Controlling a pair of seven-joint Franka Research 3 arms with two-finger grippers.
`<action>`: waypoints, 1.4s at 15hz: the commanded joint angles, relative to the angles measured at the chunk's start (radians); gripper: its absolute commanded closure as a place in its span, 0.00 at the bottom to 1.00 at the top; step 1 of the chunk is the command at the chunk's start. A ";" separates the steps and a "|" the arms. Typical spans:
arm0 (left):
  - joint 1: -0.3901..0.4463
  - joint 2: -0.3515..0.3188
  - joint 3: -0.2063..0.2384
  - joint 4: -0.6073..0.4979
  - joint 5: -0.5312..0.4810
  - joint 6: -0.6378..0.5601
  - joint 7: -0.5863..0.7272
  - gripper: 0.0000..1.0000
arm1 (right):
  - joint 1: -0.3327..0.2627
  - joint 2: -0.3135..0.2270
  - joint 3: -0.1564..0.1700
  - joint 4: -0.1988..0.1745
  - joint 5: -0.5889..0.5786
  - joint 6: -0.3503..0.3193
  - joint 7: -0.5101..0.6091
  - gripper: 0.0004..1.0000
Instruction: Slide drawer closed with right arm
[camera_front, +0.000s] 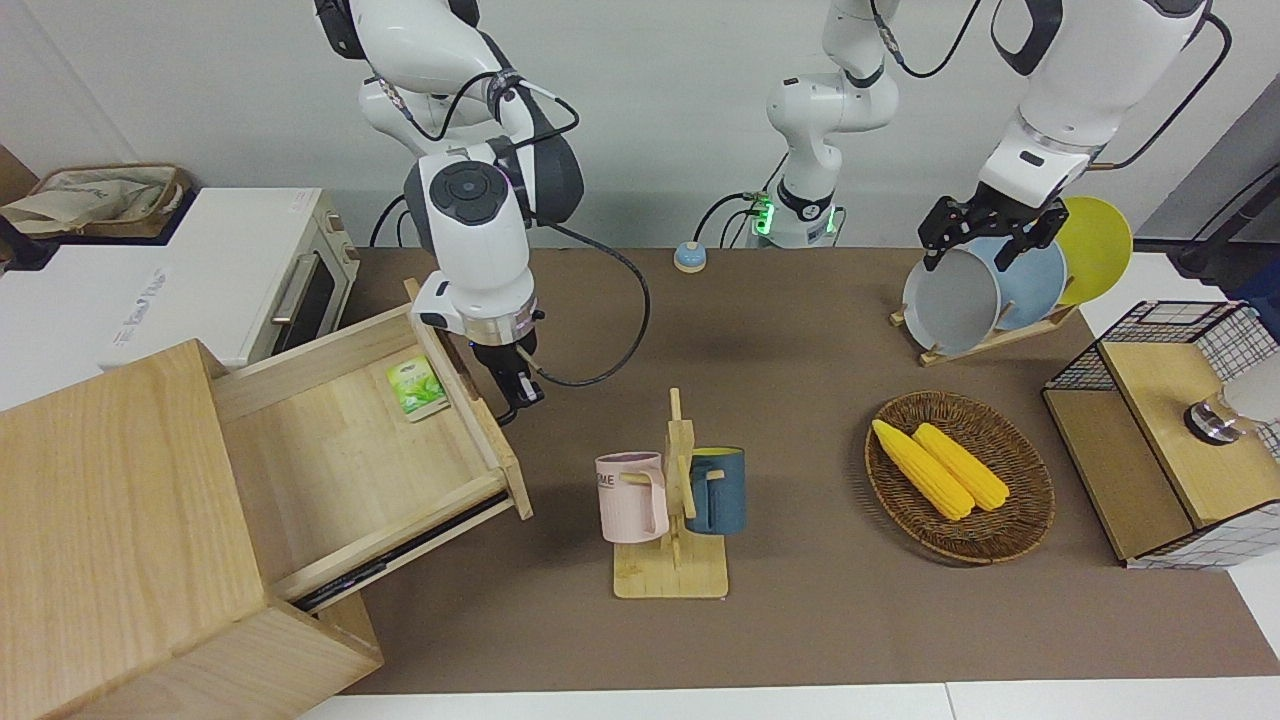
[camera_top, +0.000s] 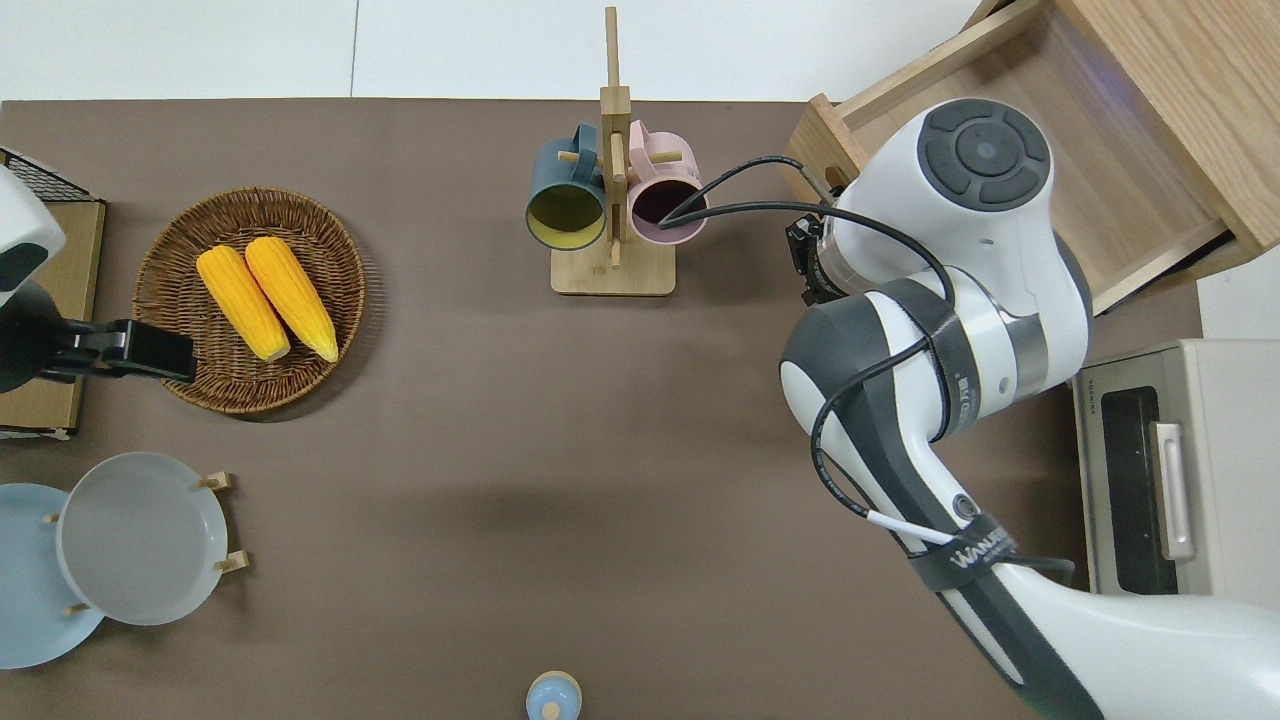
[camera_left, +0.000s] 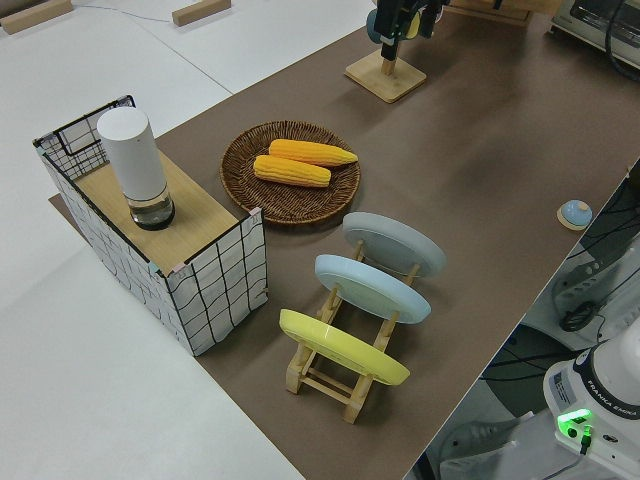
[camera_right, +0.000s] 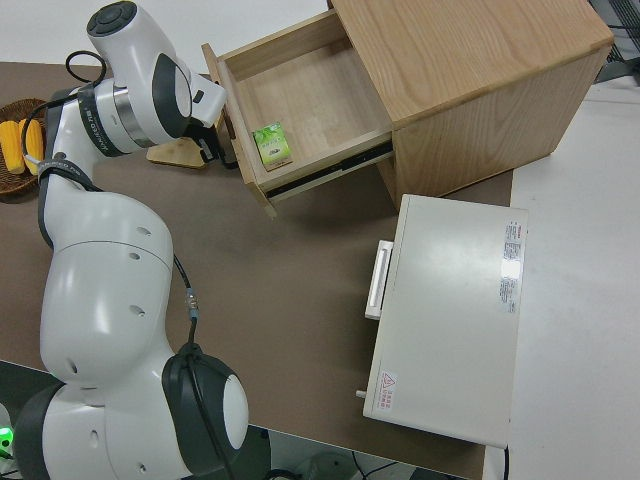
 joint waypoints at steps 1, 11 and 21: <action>0.004 0.011 -0.006 0.026 0.017 -0.020 0.010 0.01 | -0.052 0.008 0.016 -0.002 -0.043 0.057 -0.003 1.00; 0.004 0.011 -0.006 0.024 0.017 -0.020 0.010 0.01 | -0.188 0.015 0.020 0.001 -0.045 0.140 -0.108 1.00; 0.004 0.011 -0.006 0.026 0.017 -0.020 0.010 0.01 | -0.342 0.046 0.026 0.036 0.004 0.140 -0.350 1.00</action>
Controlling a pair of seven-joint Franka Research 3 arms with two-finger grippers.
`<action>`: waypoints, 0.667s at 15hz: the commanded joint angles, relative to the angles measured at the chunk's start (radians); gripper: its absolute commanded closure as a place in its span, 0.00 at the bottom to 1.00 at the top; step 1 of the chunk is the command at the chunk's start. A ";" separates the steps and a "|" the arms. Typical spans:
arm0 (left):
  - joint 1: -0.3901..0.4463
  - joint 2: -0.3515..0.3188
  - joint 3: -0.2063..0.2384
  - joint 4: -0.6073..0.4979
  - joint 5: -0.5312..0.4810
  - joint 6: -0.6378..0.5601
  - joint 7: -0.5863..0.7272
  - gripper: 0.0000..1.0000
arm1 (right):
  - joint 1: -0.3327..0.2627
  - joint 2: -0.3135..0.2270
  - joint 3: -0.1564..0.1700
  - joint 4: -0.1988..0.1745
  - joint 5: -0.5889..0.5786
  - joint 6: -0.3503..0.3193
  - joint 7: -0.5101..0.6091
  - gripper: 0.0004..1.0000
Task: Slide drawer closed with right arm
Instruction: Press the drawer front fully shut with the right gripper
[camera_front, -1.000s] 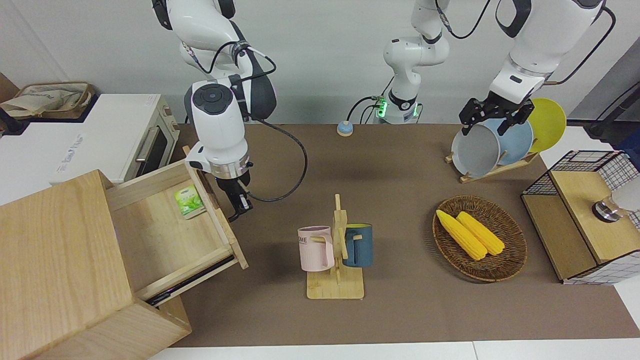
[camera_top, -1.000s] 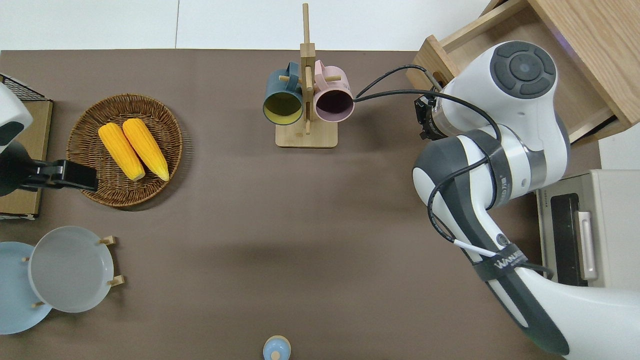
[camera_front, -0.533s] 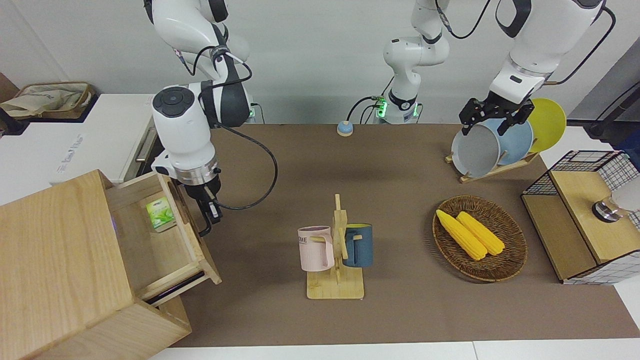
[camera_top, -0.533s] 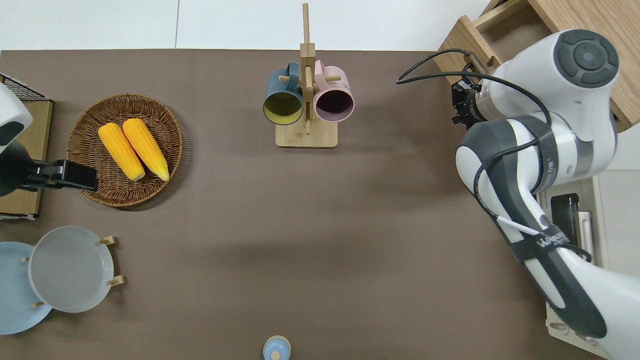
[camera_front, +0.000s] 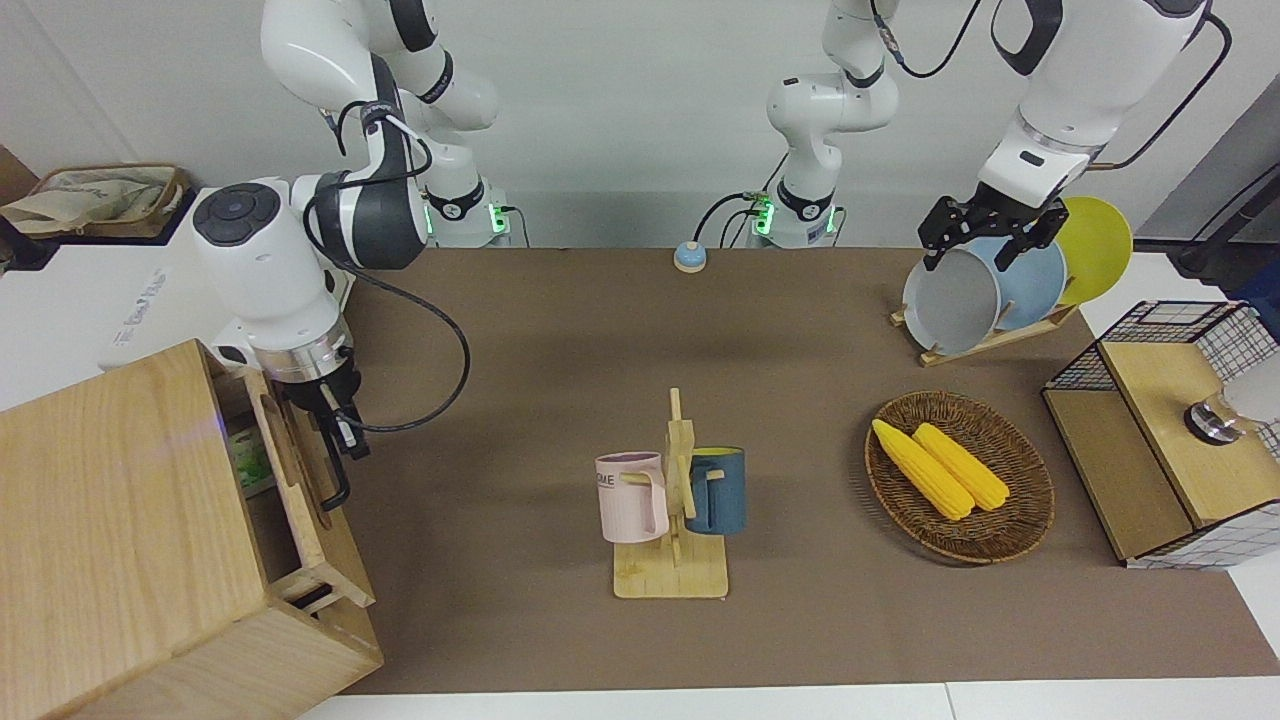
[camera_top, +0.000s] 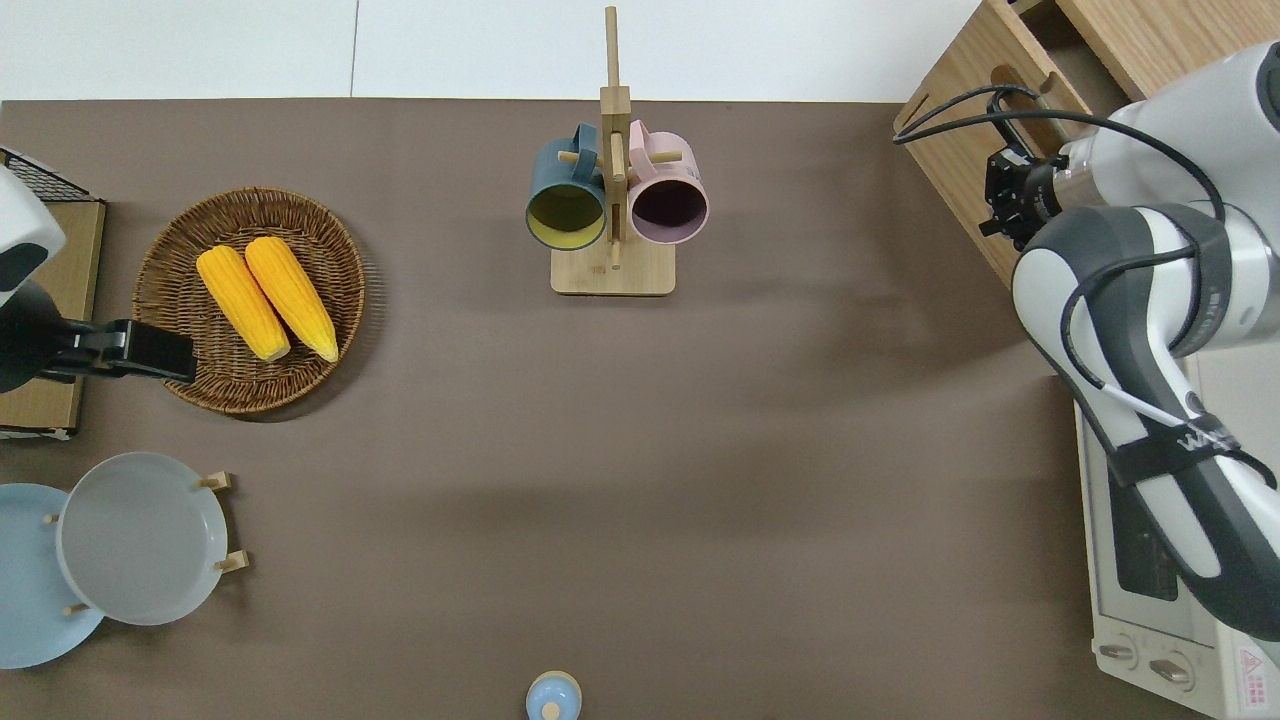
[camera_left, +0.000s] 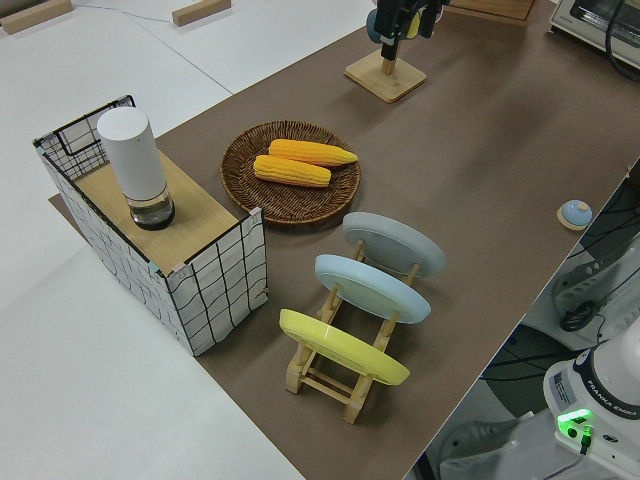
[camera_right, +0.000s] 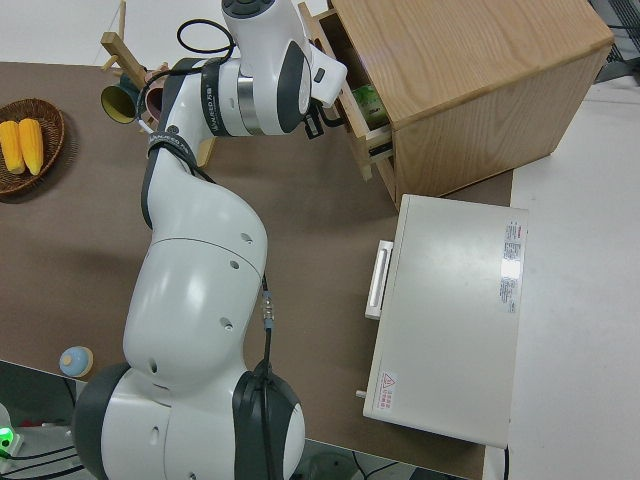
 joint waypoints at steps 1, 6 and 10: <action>0.004 0.011 -0.006 0.024 0.017 -0.020 0.010 0.01 | -0.051 0.028 0.017 0.027 0.014 0.027 -0.085 1.00; 0.004 0.011 -0.006 0.026 0.017 -0.020 0.010 0.01 | -0.062 0.058 0.017 0.061 0.013 0.071 -0.087 1.00; 0.004 0.011 -0.006 0.026 0.017 -0.020 0.010 0.01 | -0.066 0.063 0.019 0.061 0.011 0.083 -0.091 1.00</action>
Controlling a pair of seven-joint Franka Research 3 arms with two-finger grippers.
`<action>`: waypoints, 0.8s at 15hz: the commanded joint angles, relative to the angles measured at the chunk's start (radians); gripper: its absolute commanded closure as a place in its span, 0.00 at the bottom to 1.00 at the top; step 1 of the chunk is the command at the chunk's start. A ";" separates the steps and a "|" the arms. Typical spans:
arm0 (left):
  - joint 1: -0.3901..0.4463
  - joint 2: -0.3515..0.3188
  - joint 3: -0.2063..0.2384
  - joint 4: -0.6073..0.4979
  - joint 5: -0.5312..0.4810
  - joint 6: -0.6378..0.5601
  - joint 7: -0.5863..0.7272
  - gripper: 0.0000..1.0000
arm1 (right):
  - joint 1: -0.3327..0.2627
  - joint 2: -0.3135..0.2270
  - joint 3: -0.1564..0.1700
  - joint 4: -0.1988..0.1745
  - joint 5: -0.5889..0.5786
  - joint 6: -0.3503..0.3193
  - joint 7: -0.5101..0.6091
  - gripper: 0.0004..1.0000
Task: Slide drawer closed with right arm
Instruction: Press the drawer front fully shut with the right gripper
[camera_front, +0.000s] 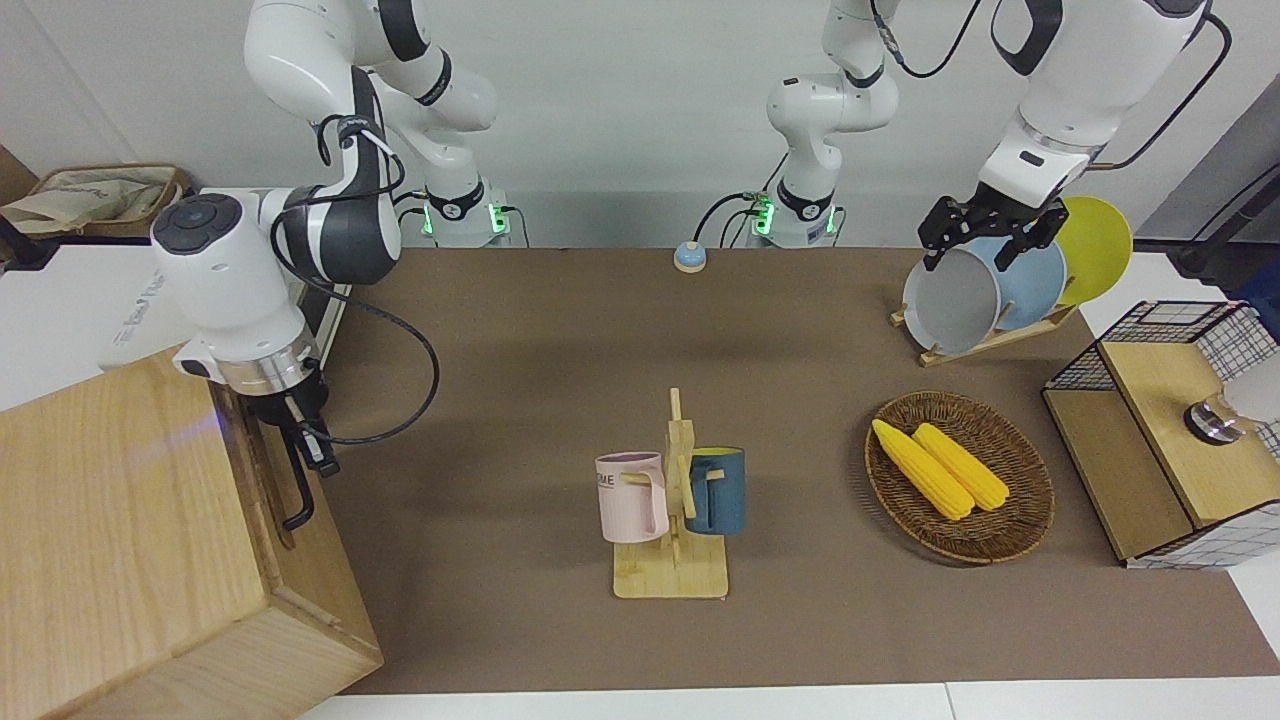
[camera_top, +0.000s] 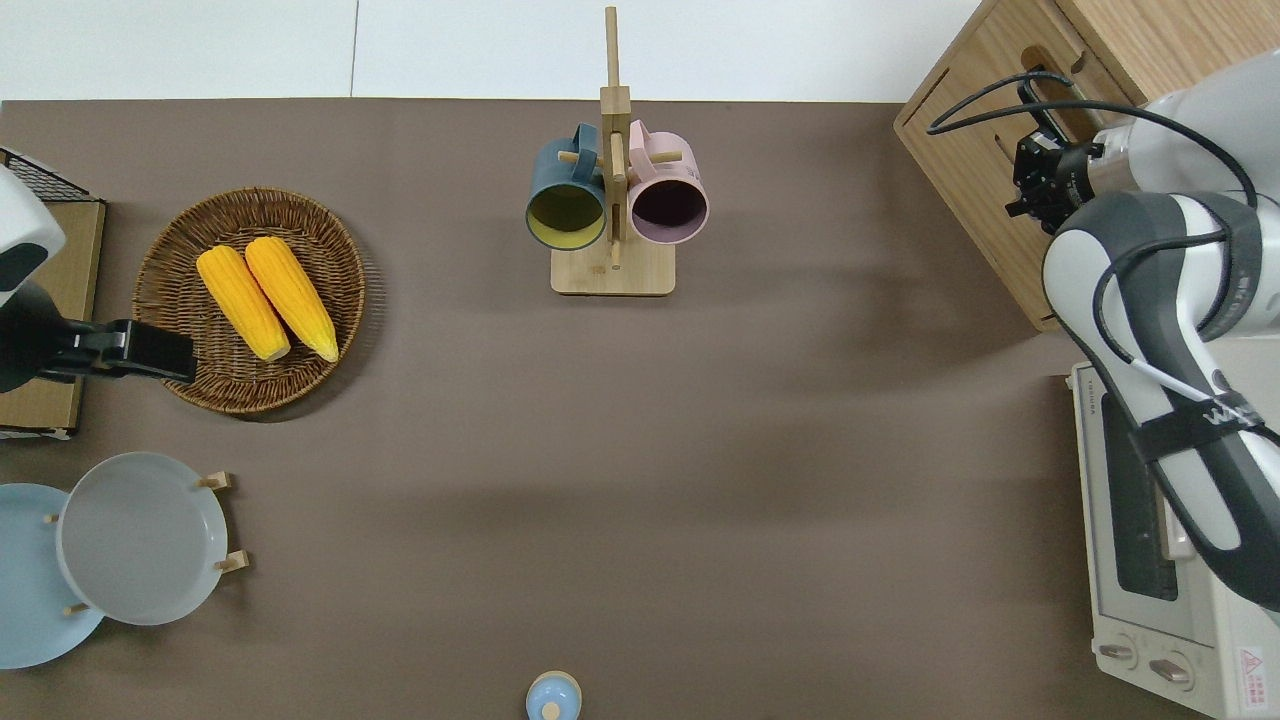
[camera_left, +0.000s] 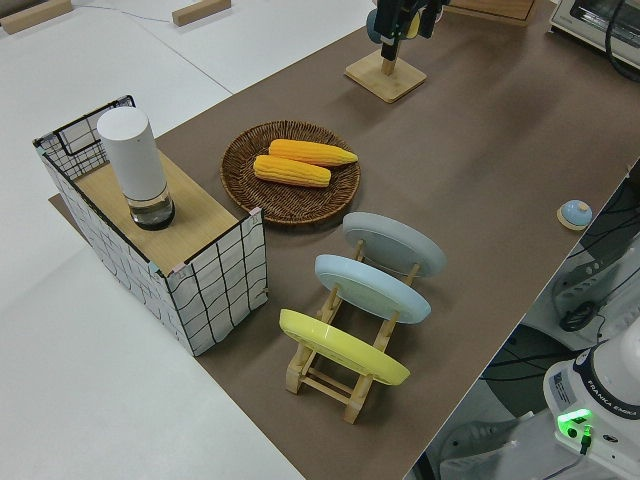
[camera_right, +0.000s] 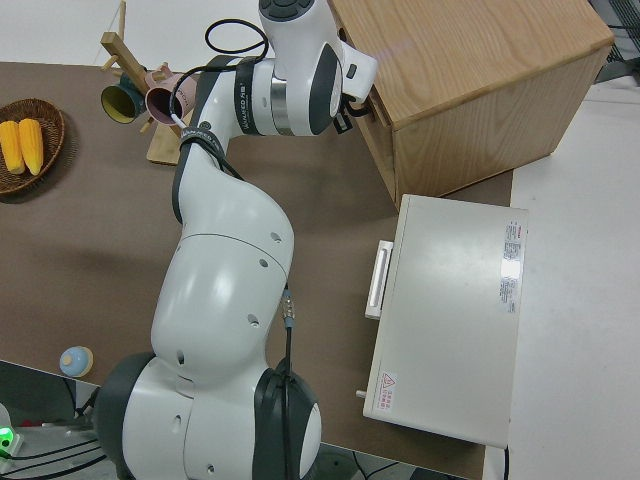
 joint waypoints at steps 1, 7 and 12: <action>0.004 0.011 -0.006 0.026 0.017 -0.020 0.010 0.01 | -0.029 0.029 0.017 0.028 0.011 0.035 -0.047 1.00; 0.004 0.011 -0.006 0.026 0.017 -0.020 0.010 0.01 | -0.016 0.026 0.019 0.027 0.012 0.026 -0.042 1.00; 0.004 0.011 -0.006 0.024 0.017 -0.020 0.010 0.01 | 0.055 -0.014 0.032 0.010 0.008 -0.038 -0.050 1.00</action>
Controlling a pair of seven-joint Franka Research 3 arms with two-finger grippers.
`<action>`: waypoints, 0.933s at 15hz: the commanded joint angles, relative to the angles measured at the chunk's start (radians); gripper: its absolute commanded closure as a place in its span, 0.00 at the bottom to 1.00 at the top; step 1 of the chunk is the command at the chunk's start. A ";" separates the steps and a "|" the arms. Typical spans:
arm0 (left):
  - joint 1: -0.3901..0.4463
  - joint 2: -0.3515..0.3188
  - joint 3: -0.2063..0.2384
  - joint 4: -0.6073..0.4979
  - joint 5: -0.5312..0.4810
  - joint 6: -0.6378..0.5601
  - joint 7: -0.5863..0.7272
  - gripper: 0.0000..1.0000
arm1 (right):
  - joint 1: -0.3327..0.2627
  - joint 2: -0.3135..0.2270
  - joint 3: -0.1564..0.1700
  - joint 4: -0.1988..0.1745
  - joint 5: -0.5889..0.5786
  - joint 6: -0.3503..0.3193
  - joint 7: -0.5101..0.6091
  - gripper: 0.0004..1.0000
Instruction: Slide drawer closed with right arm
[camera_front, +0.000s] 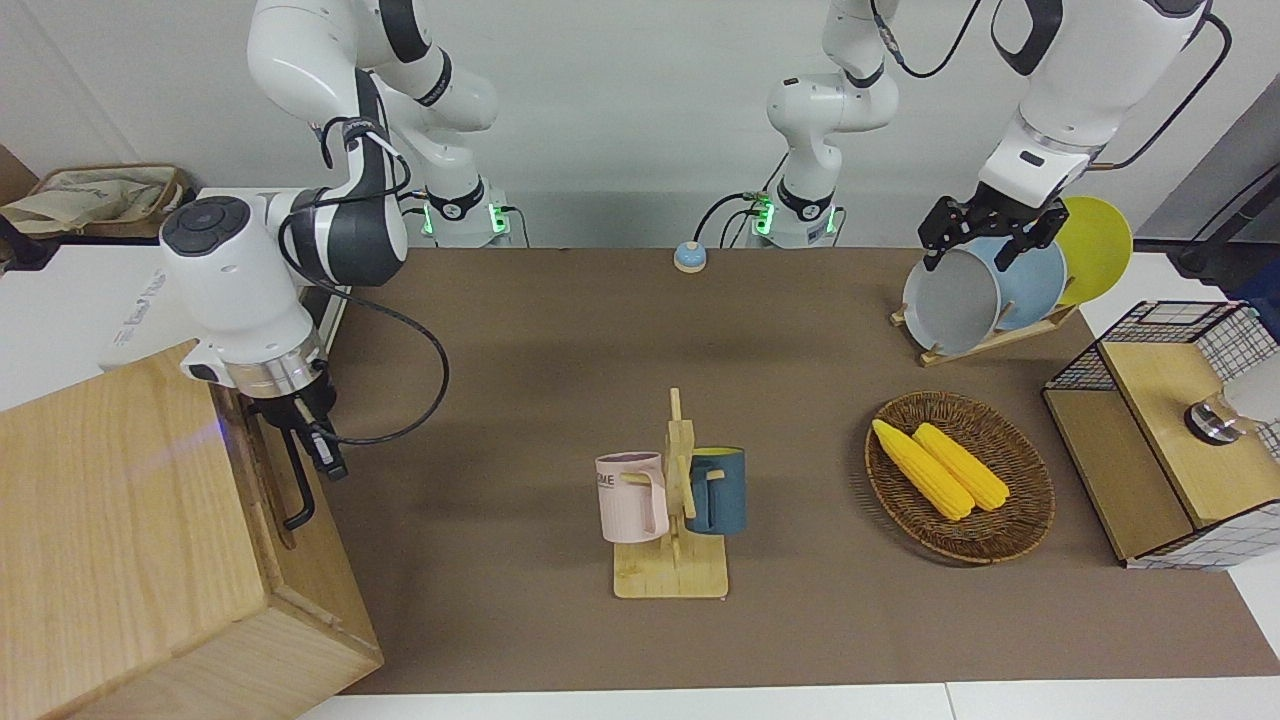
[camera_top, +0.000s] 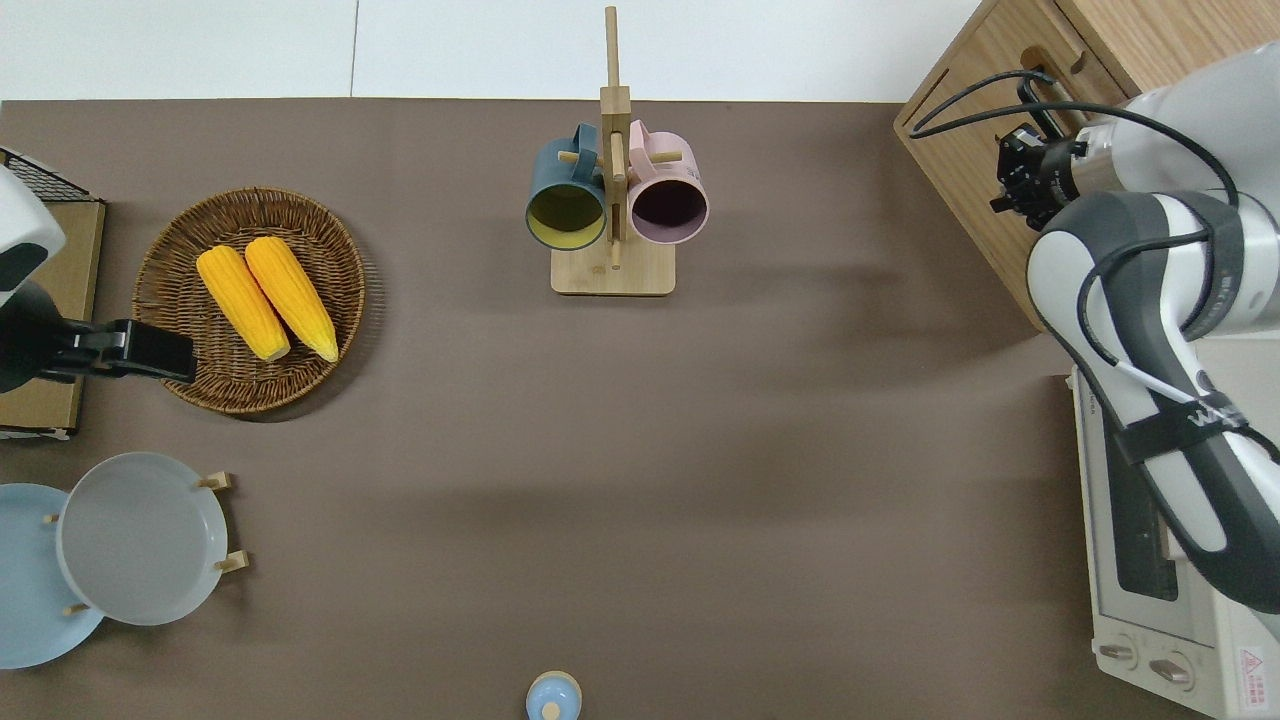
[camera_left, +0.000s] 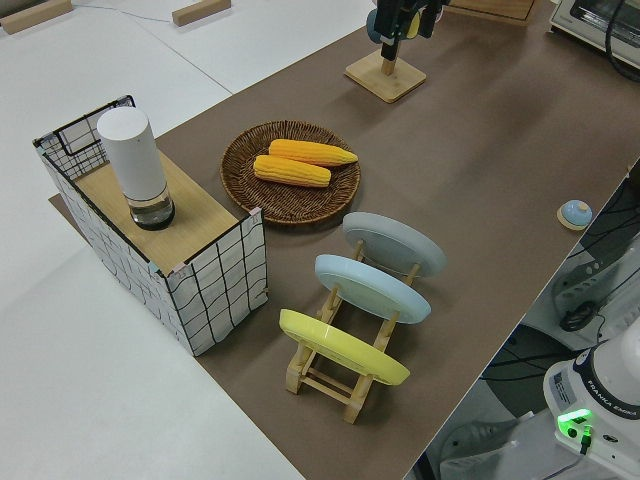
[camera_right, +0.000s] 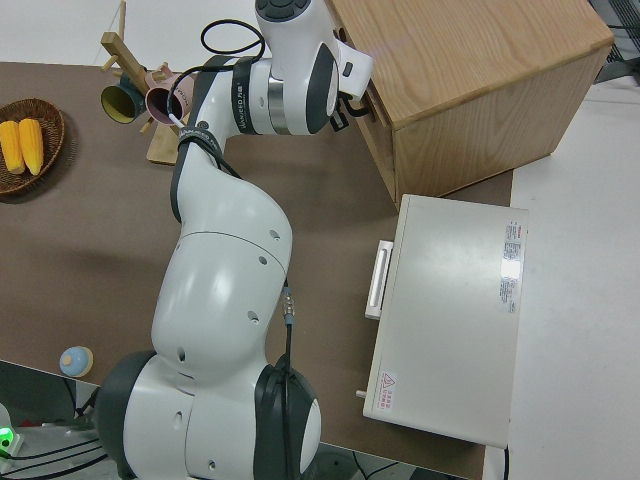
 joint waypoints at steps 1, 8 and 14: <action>0.004 0.011 -0.006 0.026 0.017 -0.020 0.010 0.01 | 0.061 -0.033 0.010 0.000 0.006 -0.075 -0.035 1.00; 0.004 0.011 -0.006 0.024 0.017 -0.020 0.010 0.01 | 0.130 -0.145 0.009 -0.036 0.000 -0.321 -0.251 1.00; 0.004 0.011 -0.006 0.026 0.017 -0.020 0.010 0.01 | 0.114 -0.282 0.009 -0.103 0.012 -0.404 -0.524 1.00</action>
